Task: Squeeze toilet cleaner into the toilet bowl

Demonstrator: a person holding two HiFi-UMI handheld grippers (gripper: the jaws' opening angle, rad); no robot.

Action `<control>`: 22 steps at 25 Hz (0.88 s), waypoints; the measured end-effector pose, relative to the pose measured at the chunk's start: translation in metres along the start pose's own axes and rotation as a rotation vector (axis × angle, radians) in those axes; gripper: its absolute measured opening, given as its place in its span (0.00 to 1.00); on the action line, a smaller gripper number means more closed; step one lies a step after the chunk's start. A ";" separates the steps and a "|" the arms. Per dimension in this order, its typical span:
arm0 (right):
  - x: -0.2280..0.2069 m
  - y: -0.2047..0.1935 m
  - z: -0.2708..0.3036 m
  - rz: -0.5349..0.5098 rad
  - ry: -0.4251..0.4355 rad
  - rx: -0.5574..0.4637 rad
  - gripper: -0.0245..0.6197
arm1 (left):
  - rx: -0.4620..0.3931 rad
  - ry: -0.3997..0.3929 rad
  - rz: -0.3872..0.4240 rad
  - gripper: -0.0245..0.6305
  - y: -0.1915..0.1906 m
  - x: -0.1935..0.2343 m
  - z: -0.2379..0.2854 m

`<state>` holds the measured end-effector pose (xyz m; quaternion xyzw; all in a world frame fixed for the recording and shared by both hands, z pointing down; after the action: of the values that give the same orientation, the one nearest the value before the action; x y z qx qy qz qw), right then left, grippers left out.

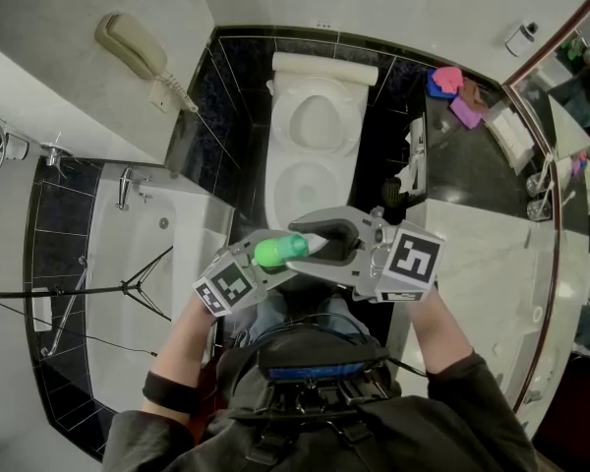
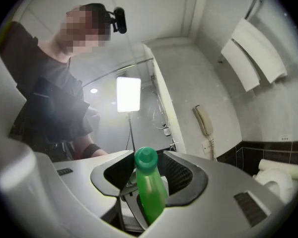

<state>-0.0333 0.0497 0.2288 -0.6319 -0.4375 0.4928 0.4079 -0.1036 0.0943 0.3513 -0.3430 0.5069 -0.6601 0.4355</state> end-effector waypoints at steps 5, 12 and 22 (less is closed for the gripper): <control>-0.012 -0.005 0.001 0.220 -0.150 -0.110 0.47 | -0.022 0.288 0.063 0.33 -0.001 0.016 0.003; -0.024 -0.006 -0.002 0.476 -0.348 -0.125 0.47 | 0.050 0.628 0.107 0.33 -0.018 0.037 0.008; -0.030 -0.014 -0.006 0.592 -0.434 -0.126 0.26 | 0.116 0.749 0.151 0.33 -0.024 0.046 0.004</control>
<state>-0.0339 0.0243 0.2513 -0.6356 -0.3415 0.6843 0.1058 -0.1232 0.0527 0.3760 -0.0145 0.6166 -0.7332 0.2863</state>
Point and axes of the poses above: the fingertips, and each gripper's own axes: z forward along the fingers, x to its left, y out of its top, the point moved 6 cm from there along -z, backward along the fingers, and after that the axes turned 12 degrees about -x, right-handed, at the moved point
